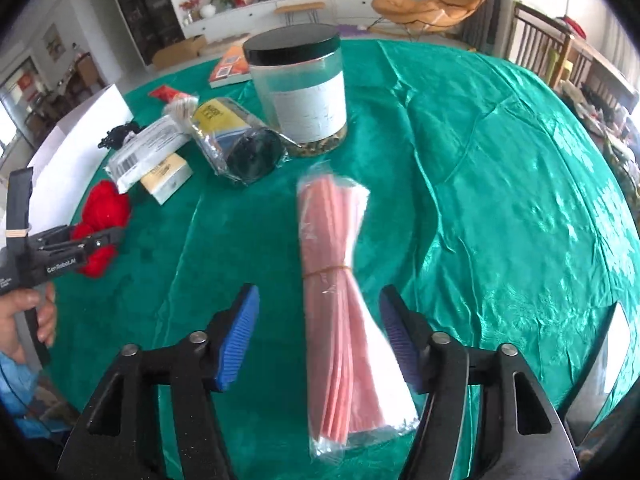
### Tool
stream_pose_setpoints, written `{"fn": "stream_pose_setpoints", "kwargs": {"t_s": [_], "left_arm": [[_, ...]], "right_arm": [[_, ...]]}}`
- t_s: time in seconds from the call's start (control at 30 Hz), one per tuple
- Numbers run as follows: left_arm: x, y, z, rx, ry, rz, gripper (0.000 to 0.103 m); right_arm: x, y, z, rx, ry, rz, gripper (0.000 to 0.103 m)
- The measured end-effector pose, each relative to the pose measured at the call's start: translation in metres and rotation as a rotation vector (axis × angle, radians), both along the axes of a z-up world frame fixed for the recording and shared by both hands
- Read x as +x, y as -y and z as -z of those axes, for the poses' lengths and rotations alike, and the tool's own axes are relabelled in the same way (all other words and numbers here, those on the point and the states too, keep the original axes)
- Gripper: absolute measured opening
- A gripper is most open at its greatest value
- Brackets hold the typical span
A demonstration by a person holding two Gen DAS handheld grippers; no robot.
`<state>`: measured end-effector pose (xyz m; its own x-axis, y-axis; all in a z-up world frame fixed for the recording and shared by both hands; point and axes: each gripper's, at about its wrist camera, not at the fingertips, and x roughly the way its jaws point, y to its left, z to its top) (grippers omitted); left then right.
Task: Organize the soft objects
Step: 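Grasp the red yarn ball with the left tool while the right tool grasps the pink straw bundle, then carry the yarn and straw bundle into the white box and release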
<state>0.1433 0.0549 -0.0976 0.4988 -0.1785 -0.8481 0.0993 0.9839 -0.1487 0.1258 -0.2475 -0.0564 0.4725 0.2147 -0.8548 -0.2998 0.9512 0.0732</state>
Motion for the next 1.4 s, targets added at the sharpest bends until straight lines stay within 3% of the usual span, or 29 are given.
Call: {"fn": "stream_pose_setpoints", "kwargs": {"t_s": [0.07, 0.13, 0.2, 0.27, 0.33, 0.4, 0.53, 0.6, 0.67, 0.73, 0.8, 0.93, 1.03, 1.13, 1.3, 1.4], "left_arm": [[-0.004, -0.001, -0.001, -0.006, -0.002, 0.006, 0.046], [-0.009, -0.005, -0.003, -0.019, -0.007, 0.009, 0.045], [-0.015, -0.009, -0.007, -0.029, -0.004, 0.006, 0.044], [-0.021, -0.01, -0.011, -0.037, 0.009, 0.003, 0.044], [-0.026, -0.011, -0.016, -0.047, 0.025, -0.003, 0.044], [-0.027, -0.011, -0.022, -0.051, 0.031, -0.008, 0.044], [-0.028, -0.01, -0.029, -0.035, 0.031, -0.001, 0.044], [-0.029, -0.01, -0.032, -0.029, 0.028, 0.002, 0.044], [-0.031, -0.009, -0.034, -0.033, 0.026, 0.006, 0.044], [-0.029, -0.009, -0.038, -0.044, 0.031, 0.007, 0.044], [-0.029, -0.014, -0.047, -0.072, 0.045, 0.005, 0.044], [-0.033, -0.035, -0.079, -0.129, 0.106, -0.007, 0.044], [-0.041, -0.067, -0.104, -0.149, 0.152, -0.05, 0.044], [-0.059, -0.114, -0.123, -0.115, 0.185, -0.132, 0.044], [-0.105, -0.208, -0.132, 0.009, 0.194, -0.338, 0.045], [-0.132, -0.252, -0.123, 0.153, 0.154, -0.493, 0.058]], "right_arm": [[0.013, -0.015, 0.01, -0.089, -0.014, -0.043, 0.073], [0.021, -0.013, 0.02, -0.178, -0.019, -0.007, 0.071], [0.026, 0.005, 0.026, -0.125, -0.082, 0.052, 0.015], [0.034, 0.022, 0.021, -0.057, -0.085, 0.099, 0.015], [0.053, 0.039, 0.01, -0.039, -0.03, 0.182, 0.015], [0.078, 0.057, -0.002, 0.046, 0.024, 0.266, 0.015], [0.131, 0.059, -0.008, 0.105, 0.084, 0.302, 0.015], [0.155, 0.051, 0.004, 0.085, 0.061, 0.299, 0.015], [0.176, 0.045, 0.027, 0.036, -0.044, 0.282, 0.015], [0.182, 0.048, 0.026, 0.046, -0.037, 0.286, 0.015], [0.182, 0.055, 0.013, 0.06, -0.011, 0.308, 0.014], [0.16, 0.051, -0.051, 0.141, 0.128, 0.291, 0.014], [0.132, 0.008, -0.101, 0.195, 0.177, 0.182, 0.014], [0.099, -0.068, -0.13, 0.297, 0.174, 0.012, 0.014], [0.042, -0.227, -0.137, 0.495, 0.069, -0.281, 0.014], [0.014, -0.307, -0.133, 0.581, 0.013, -0.403, 0.015]]}}
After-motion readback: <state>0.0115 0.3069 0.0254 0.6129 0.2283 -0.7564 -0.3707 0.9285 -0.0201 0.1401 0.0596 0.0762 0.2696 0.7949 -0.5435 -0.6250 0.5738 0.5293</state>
